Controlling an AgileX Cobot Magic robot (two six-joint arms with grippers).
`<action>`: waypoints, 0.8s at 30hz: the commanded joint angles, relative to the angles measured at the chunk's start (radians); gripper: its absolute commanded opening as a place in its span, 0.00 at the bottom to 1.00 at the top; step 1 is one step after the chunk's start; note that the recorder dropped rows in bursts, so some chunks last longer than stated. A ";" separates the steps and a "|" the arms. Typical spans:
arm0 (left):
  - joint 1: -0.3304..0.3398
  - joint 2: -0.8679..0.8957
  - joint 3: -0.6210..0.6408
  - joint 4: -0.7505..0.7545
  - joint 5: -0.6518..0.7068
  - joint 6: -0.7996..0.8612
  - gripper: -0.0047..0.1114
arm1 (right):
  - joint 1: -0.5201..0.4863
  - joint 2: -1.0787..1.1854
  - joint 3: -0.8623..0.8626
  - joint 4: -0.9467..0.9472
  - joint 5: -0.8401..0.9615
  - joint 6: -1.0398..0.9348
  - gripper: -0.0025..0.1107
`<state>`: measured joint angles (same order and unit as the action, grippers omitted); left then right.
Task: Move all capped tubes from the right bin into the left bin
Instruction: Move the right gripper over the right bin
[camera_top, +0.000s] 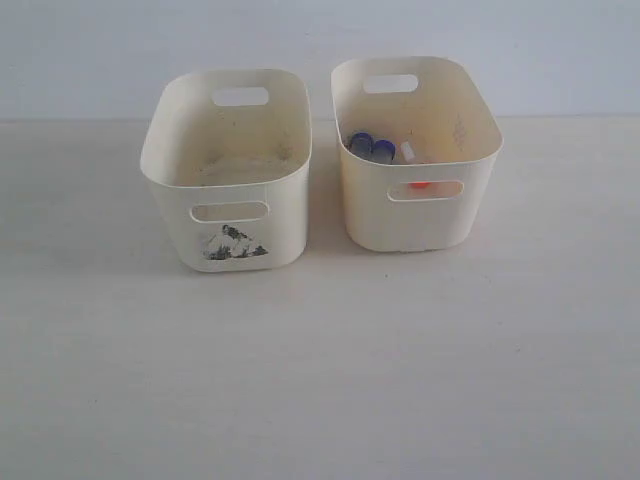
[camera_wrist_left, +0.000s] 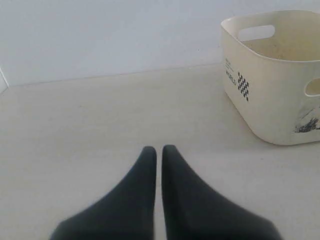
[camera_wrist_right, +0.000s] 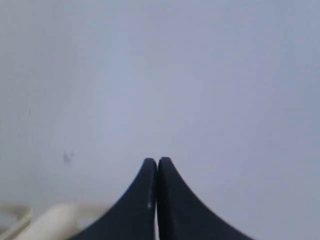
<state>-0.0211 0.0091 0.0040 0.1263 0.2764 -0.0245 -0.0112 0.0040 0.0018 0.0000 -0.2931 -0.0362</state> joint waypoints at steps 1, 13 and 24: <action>0.001 -0.002 -0.004 -0.007 -0.015 -0.012 0.08 | -0.007 -0.004 -0.002 0.014 -0.402 0.012 0.02; 0.001 -0.002 -0.004 -0.007 -0.015 -0.012 0.08 | -0.007 0.716 -0.700 0.204 1.098 0.058 0.02; 0.001 -0.002 -0.004 -0.007 -0.015 -0.012 0.08 | 0.013 1.259 -1.008 0.776 1.085 -0.521 0.02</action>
<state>-0.0211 0.0091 0.0040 0.1263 0.2764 -0.0245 -0.0112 1.1851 -0.9181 0.5472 0.8118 -0.3622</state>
